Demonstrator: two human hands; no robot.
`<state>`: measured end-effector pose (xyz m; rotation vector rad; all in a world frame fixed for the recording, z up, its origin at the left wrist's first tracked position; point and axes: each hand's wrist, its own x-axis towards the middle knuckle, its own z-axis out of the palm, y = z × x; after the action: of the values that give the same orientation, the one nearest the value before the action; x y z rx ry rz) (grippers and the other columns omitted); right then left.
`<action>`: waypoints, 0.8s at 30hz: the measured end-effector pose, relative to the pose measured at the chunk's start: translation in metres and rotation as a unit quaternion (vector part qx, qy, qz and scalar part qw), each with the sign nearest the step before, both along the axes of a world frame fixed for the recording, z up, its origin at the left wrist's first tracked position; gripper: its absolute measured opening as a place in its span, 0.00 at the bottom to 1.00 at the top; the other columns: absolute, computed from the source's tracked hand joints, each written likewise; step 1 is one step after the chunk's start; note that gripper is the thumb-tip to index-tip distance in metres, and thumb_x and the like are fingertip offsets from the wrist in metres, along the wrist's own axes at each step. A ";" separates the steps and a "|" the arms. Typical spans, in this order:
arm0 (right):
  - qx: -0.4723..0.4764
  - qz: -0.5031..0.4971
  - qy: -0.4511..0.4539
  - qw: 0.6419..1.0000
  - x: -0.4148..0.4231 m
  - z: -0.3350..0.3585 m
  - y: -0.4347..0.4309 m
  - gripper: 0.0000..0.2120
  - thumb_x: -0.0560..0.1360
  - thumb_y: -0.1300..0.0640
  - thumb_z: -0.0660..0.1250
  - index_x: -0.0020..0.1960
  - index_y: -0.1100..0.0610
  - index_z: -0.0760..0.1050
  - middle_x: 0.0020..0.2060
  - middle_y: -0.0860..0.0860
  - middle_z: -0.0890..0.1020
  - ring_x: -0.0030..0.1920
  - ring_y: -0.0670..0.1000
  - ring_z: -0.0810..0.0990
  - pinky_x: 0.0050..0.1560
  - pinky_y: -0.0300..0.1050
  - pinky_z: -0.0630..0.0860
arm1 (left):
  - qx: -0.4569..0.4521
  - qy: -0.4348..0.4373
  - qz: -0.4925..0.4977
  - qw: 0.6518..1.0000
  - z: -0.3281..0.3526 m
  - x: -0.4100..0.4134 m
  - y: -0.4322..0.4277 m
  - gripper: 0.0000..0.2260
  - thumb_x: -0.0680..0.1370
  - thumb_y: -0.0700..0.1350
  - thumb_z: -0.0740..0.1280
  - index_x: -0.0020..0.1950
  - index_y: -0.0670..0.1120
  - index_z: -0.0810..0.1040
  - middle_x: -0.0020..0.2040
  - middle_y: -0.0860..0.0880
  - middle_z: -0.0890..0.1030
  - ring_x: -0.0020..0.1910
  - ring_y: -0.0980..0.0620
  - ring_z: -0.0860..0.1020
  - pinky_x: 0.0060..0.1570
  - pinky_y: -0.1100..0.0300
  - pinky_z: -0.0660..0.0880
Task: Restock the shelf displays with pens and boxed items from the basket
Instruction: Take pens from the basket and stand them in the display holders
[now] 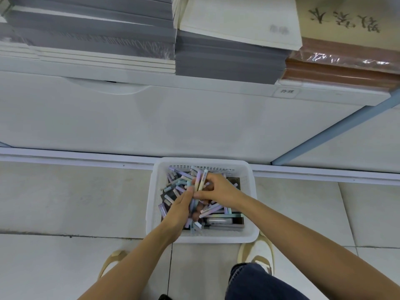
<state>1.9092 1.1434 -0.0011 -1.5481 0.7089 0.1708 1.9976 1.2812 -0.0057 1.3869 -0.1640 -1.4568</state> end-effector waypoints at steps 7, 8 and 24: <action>-0.109 0.098 0.065 0.987 -0.021 -0.013 -0.007 0.18 0.74 0.57 0.72 0.62 0.54 0.74 0.53 0.50 0.81 0.48 0.47 0.80 0.47 0.34 0.75 | 0.039 -0.071 0.034 0.996 -0.008 0.009 0.003 0.20 0.77 0.61 0.61 0.42 0.44 0.75 0.26 0.53 0.63 0.24 0.56 0.59 0.22 0.65 0.59; -0.175 0.145 0.094 0.969 -0.026 -0.017 -0.006 0.15 0.74 0.58 0.71 0.60 0.56 0.76 0.53 0.51 0.81 0.48 0.48 0.79 0.46 0.34 0.73 | 0.043 -0.079 0.037 0.995 -0.009 0.011 0.005 0.18 0.77 0.59 0.63 0.42 0.44 0.72 0.26 0.53 0.63 0.24 0.56 0.59 0.22 0.65 0.60; -0.346 0.347 0.204 0.847 -0.033 -0.041 -0.008 0.11 0.73 0.50 0.71 0.46 0.58 0.77 0.40 0.53 0.80 0.41 0.53 0.78 0.38 0.44 0.70 | 0.062 -0.093 0.019 0.994 -0.010 0.012 0.009 0.12 0.81 0.51 0.62 0.48 0.42 0.70 0.27 0.52 0.65 0.25 0.57 0.61 0.23 0.65 0.63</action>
<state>1.8766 1.1356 -0.0420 -2.4737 0.5169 0.8890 2.0097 1.2907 -0.0158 1.6182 -0.1670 -1.3245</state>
